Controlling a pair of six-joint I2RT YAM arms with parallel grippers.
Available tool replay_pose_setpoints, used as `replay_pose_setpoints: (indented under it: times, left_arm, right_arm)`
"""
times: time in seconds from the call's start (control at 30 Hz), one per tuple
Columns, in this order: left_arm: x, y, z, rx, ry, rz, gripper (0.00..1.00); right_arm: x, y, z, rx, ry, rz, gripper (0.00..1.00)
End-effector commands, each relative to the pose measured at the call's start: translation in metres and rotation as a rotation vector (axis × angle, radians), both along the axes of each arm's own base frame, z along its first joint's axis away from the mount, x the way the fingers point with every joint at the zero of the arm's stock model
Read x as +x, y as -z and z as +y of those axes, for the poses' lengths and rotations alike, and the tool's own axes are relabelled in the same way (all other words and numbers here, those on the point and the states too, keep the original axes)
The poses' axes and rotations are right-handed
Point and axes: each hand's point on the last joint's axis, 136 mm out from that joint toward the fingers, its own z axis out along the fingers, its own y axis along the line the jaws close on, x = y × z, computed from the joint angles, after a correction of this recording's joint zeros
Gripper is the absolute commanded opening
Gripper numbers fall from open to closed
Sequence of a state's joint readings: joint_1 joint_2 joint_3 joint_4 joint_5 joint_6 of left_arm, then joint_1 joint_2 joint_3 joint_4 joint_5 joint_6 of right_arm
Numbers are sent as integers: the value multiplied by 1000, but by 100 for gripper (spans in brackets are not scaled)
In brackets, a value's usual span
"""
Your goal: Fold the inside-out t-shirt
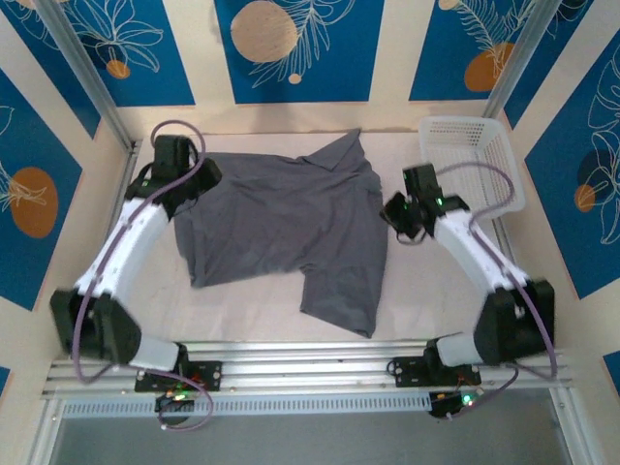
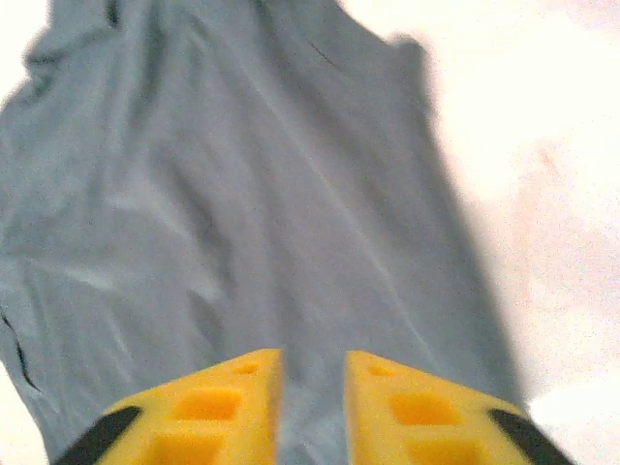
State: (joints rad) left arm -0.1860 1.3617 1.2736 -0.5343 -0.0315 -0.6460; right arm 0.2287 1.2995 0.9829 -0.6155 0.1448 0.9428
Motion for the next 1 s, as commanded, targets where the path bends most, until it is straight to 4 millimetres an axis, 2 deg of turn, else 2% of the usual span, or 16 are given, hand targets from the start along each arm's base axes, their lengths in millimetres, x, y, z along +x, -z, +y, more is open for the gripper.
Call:
replay_pose_setpoints:
  times: [0.0,0.07,0.13,0.2,0.27,0.37,0.43,0.5,0.8,0.97]
  left_arm:
    - [-51,69,16,163,18,227,35]
    - [-69,77,9,193,59,259,36]
    - [-84,85,1,231,90,285,36]
    - [-91,92,-5,235,99,301,36]
    - [-94,97,-8,220,89,310,36]
    - [-92,98,-15,207,91,308,36]
    - [-91,95,-17,208,95,303,36]
    - [-91,93,-15,223,97,302,36]
    - [-90,96,-14,244,100,316,37]
    - [-91,100,-13,256,100,327,38]
  right_arm:
    - [-70,51,-6,-43,8,215,34]
    - [-111,62,-6,-75,-14,342,40]
    - [-147,68,-3,-113,-41,452,50]
    - [-176,77,2,-122,-52,536,56]
    - [-197,89,7,-119,-69,589,56]
    - [-219,105,19,-108,-110,634,42]
    - [-226,108,27,-108,-133,635,32]
    - [-231,109,30,-122,-138,633,26]
    - [-222,112,48,-84,-180,571,33]
    - [-224,125,46,-107,-177,593,32]
